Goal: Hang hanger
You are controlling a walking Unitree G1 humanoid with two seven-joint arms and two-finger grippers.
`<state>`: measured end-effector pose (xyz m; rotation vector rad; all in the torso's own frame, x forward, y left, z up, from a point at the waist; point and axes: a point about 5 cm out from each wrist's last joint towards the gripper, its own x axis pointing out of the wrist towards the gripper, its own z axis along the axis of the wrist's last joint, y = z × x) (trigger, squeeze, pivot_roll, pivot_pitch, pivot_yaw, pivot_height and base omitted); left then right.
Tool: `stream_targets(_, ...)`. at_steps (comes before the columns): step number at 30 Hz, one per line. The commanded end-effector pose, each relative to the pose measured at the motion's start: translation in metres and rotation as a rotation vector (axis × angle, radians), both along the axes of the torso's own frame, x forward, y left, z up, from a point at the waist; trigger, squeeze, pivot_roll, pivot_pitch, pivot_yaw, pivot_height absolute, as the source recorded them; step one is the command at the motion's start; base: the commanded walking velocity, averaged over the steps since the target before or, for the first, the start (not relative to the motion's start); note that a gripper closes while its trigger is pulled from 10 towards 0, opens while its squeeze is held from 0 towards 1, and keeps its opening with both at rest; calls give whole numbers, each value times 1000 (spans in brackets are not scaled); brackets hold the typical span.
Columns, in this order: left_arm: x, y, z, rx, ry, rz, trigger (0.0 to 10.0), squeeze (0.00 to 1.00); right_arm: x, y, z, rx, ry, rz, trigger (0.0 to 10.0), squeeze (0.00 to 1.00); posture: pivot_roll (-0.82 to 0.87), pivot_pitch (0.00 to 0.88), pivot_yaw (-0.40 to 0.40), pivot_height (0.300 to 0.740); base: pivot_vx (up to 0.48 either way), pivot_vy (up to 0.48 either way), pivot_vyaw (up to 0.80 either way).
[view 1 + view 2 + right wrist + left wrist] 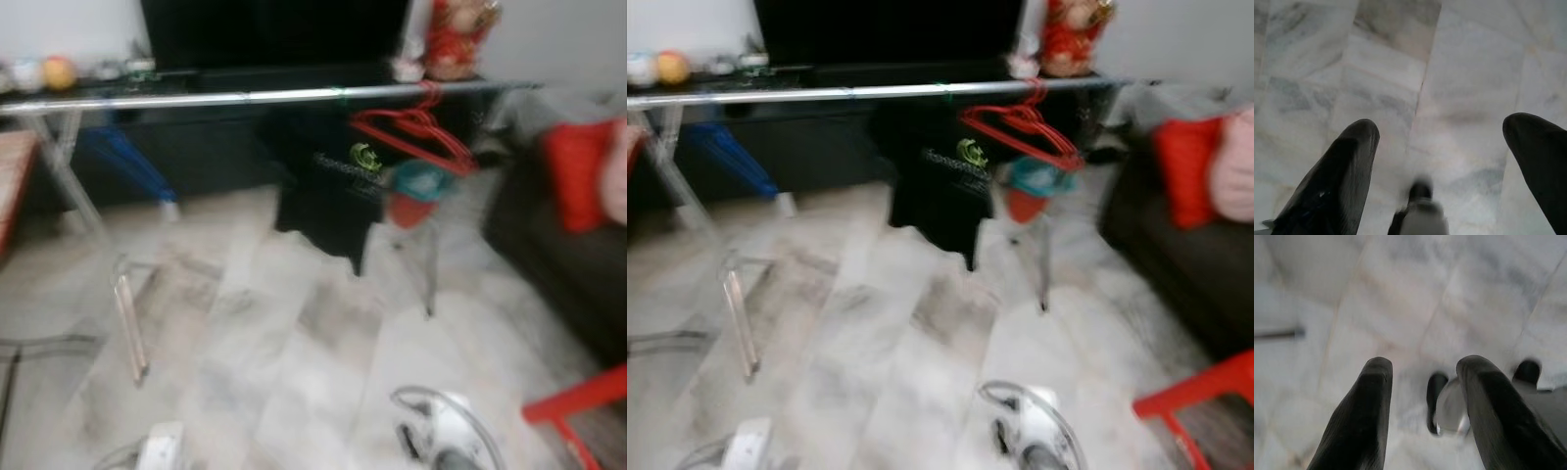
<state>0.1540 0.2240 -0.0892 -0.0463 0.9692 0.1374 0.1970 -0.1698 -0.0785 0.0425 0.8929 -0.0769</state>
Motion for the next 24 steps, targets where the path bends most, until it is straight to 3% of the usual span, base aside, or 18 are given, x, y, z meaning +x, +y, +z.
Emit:
stream_targets(1, 10, -14, 2, -20, -25, -58, 10000, 0, -14, -16, -6, -30, 47, -34, 10000, 0, 105, 0, -15, 740, 0, 0, -725)
stream_targets(11, 17, -18, 4, -32, -39, -76, 10000, 0, -14, -15, -6, -31, 48, -34, 10000, 0, 105, 0, -15, 740, 0, 0, -725)
stream_targets(19, 14, -5, 5, -21, -29, -76, 10000, 0, -14, -16, -6, -31, 47, -34, 10000, 0, 105, 0, -15, 740, 0, 0, -723)
stream_targets(24, 15, -5, 5, -22, -26, -80, 10000, 0, -14, -16, -6, -31, 47, -34, 10000, 0, 104, 0, -16, 740, 0, 0, -723)
